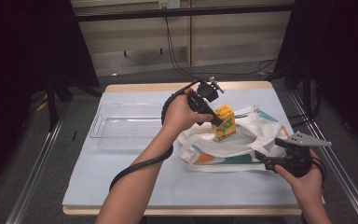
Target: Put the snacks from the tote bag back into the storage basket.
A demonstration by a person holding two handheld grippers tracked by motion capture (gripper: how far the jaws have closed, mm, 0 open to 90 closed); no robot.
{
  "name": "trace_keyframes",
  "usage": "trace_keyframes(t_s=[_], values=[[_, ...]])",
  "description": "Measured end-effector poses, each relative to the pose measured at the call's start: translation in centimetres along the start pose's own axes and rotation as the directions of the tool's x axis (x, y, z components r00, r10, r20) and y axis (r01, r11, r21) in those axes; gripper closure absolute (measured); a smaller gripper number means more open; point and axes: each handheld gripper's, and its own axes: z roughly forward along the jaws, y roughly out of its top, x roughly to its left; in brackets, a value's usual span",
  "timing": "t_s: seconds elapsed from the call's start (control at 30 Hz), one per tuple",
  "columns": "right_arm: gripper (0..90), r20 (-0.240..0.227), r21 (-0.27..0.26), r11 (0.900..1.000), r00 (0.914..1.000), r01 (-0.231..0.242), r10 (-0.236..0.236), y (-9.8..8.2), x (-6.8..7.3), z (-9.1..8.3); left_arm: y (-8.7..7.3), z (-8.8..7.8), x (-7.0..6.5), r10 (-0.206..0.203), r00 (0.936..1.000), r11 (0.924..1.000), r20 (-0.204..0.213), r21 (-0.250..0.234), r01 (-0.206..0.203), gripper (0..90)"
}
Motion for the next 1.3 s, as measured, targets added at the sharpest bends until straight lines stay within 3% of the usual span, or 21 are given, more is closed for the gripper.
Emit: trace_keyframes(t_s=[0.67,0.7,1.3], values=[[8.4,-0.002,0.000,1.000,1.0000,0.007,-0.007,0.1,0.1,0.0,-0.6,-3.3,1.4,0.012,0.9990,0.9993,-0.043,0.036,-0.011,49.7],[8.4,-0.002,0.000,1.000,1.0000,0.006,-0.006,0.1,0.1,0.0,-0.7,-3.4,1.4,-0.003,0.9990,0.9996,-0.045,0.028,0.004,49.7],[8.4,-0.006,0.008,1.000,0.9999,0.010,-0.010,0.0,0.2,0.1,-1.7,-5.8,2.5,-0.020,0.9982,0.9989,-0.057,0.042,0.023,49.6]])
